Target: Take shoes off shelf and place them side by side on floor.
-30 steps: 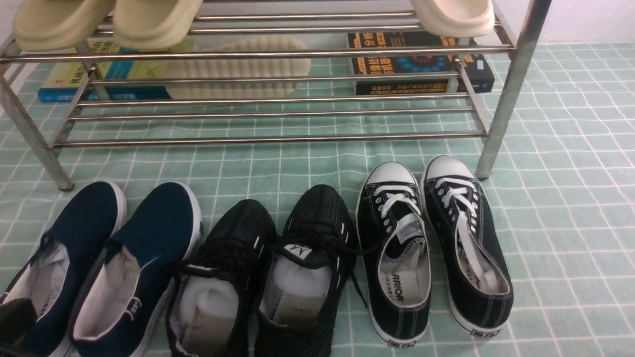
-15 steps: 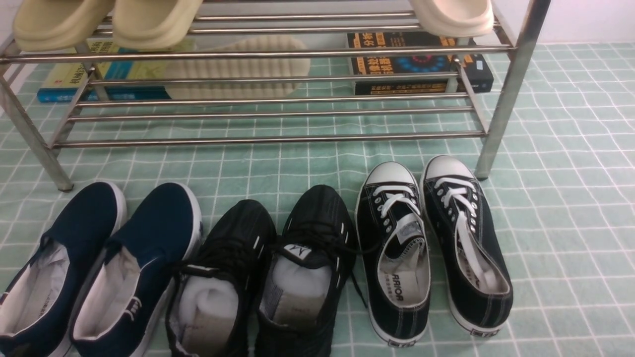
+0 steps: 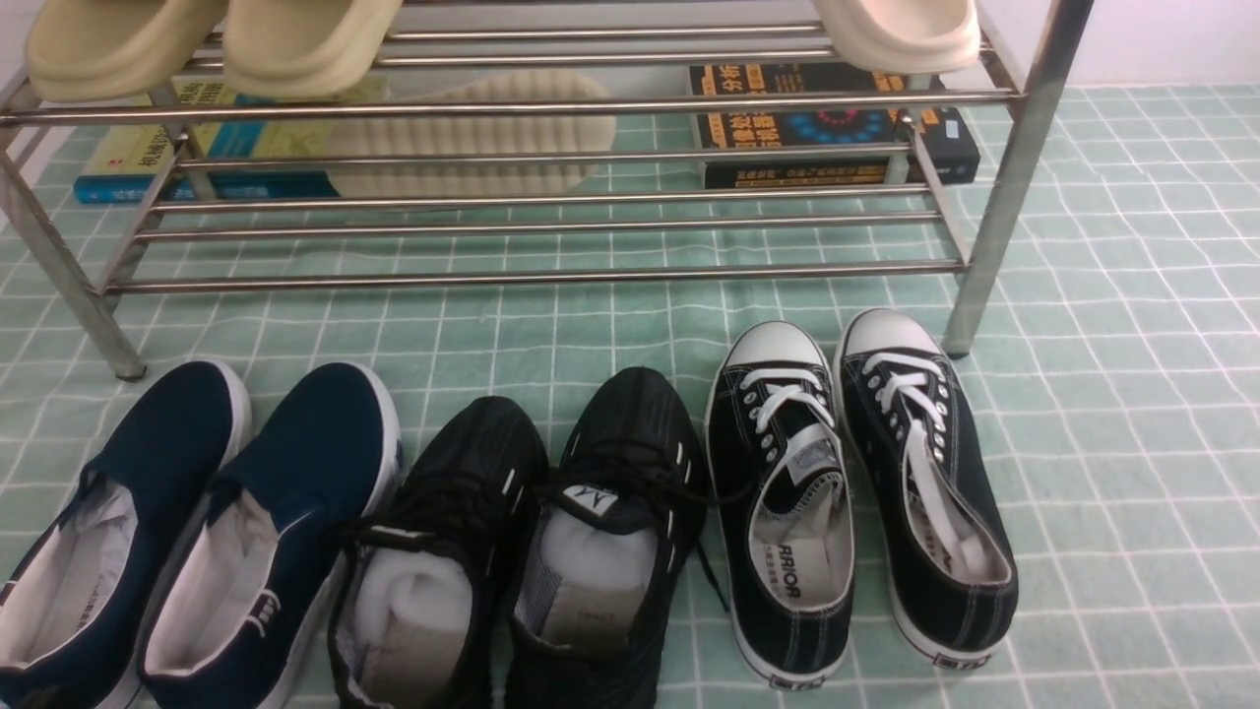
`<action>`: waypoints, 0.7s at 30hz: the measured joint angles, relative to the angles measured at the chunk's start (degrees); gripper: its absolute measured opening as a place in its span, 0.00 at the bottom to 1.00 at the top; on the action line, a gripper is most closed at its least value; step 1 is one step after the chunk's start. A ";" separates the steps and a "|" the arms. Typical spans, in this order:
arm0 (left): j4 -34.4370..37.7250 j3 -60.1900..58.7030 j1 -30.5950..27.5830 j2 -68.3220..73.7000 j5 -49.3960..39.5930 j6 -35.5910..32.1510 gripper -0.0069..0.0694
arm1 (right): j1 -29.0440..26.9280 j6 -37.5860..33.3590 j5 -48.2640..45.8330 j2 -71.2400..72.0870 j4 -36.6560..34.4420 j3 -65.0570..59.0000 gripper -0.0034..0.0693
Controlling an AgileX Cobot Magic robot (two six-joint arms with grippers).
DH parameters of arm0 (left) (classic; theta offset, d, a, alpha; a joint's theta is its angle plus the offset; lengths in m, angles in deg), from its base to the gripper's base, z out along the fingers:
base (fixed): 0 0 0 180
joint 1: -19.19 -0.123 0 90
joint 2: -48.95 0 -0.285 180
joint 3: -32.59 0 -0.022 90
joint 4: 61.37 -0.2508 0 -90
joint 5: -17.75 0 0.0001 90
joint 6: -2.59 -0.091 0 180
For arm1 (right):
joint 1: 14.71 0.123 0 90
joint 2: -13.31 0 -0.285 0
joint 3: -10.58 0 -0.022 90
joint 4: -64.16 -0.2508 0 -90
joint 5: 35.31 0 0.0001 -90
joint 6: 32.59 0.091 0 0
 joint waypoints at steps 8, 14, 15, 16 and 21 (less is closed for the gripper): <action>0.00 0.00 0.00 0.00 0.00 0.00 0.16 | 0.00 0.00 0.00 0.00 0.00 0.00 0.16; 0.00 0.00 0.00 0.00 0.00 0.00 0.16 | 0.00 0.00 0.00 0.00 0.00 0.00 0.16; 0.00 0.00 0.00 0.00 0.00 0.00 0.16 | 0.00 0.00 0.00 0.00 0.00 0.00 0.16; 0.00 0.00 0.00 0.00 0.00 0.00 0.16 | 0.00 0.00 0.00 0.00 0.00 0.00 0.17; 0.00 0.00 0.00 0.00 0.00 0.00 0.18 | 0.00 0.00 0.00 0.00 0.00 0.00 0.17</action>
